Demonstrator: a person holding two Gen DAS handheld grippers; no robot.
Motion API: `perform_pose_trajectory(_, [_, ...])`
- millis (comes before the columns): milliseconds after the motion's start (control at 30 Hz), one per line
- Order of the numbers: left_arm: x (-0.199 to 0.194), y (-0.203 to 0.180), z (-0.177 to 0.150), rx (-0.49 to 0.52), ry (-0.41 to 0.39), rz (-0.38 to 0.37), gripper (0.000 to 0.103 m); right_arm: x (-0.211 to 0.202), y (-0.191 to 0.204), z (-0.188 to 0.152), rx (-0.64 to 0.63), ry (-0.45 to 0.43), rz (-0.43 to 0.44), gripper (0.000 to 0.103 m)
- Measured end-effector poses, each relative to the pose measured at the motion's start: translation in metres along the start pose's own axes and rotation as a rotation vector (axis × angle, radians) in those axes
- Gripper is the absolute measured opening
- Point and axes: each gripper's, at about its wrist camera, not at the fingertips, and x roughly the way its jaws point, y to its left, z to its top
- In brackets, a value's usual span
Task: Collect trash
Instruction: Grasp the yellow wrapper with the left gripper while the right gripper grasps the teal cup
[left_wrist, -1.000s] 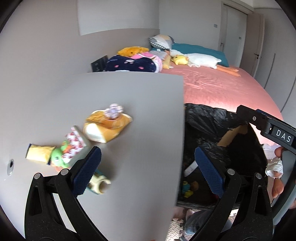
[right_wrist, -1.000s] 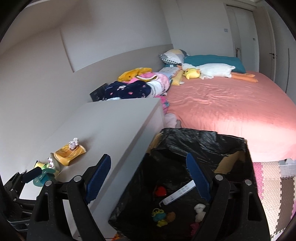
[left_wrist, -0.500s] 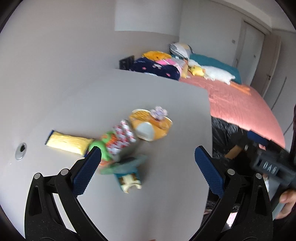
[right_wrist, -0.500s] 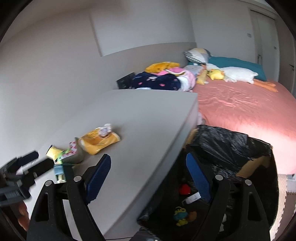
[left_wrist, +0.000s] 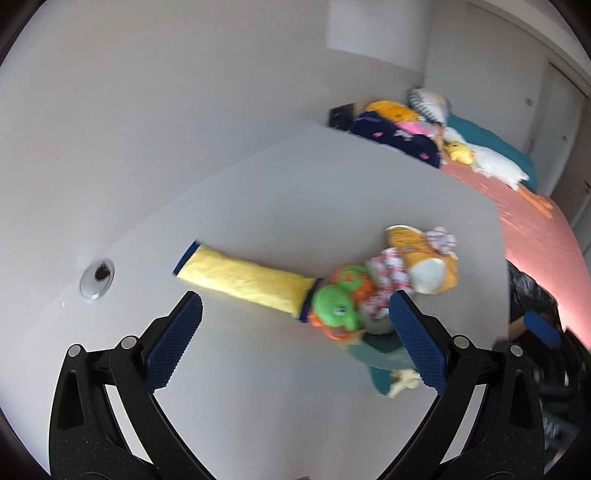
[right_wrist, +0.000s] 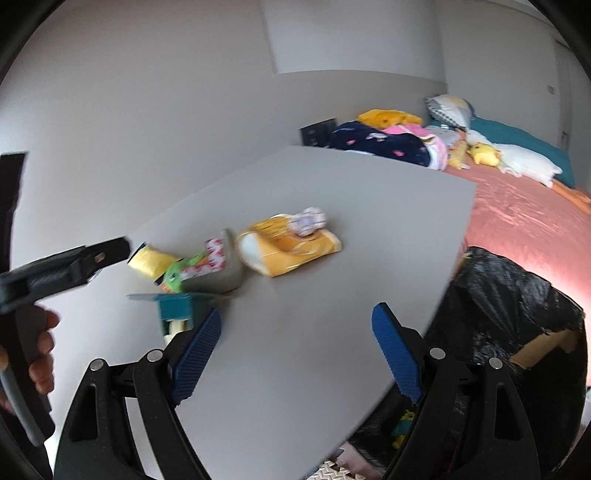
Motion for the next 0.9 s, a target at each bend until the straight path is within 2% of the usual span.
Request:
perform_pose_trajectory(433, [0.059, 0.037, 0.014, -0.175, 0.136, 0.059, 0.097, 0.037, 0.064, -0.007, -0.102, 0.096, 0.097, 0.084])
perform_pose_trajectory(633, [0.085, 0.045, 0.019, -0.205, 0.206, 0.077, 0.092, 0.057, 0.082, -0.005, -0.116, 0.122, 0.083, 0.084])
perform_pose_trajectory(767, [0.100, 0.052, 0.020, -0.261, 0.253, 0.058, 0.086, 0.070, 0.083, -0.001, -0.104, 0.143, 0.074, 0.071])
perform_pose_trajectory(867, [0.102, 0.052, 0.021, -0.271, 0.252, 0.070, 0.085, 0.076, 0.082, 0.001, -0.098, 0.161, 0.077, 0.061])
perform_pose_trajectory(900, [0.102, 0.053, 0.022, -0.273, 0.251, 0.076, 0.082, 0.077, 0.081, 0.000, -0.098, 0.164, 0.077, 0.056])
